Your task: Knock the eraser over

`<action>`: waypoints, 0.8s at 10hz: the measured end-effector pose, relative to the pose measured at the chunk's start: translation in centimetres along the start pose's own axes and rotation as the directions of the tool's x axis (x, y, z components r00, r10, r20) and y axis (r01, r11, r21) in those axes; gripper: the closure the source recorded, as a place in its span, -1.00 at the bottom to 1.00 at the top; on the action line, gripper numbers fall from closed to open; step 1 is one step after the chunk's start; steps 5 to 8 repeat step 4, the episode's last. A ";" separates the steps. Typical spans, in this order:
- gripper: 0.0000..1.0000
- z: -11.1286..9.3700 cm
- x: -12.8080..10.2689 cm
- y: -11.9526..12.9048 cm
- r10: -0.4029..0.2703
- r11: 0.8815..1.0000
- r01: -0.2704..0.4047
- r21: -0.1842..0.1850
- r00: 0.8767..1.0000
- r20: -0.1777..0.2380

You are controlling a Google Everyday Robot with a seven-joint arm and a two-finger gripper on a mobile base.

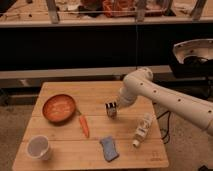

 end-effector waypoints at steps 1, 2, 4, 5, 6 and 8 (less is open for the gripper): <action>0.93 0.0 -0.4 -0.2 -0.005 1.000 0.005 -0.001 1.000 0.007; 0.93 0.1 -1.0 -0.6 -0.014 1.000 0.014 0.000 1.000 0.014; 0.93 0.1 -1.4 -0.8 -0.021 1.000 0.021 0.000 1.000 0.021; 0.93 0.1 -1.4 -0.8 -0.021 1.000 0.021 0.000 1.000 0.021; 0.93 0.1 -1.4 -0.8 -0.021 1.000 0.021 0.000 1.000 0.021; 0.93 0.1 -1.4 -0.8 -0.021 1.000 0.021 0.000 1.000 0.021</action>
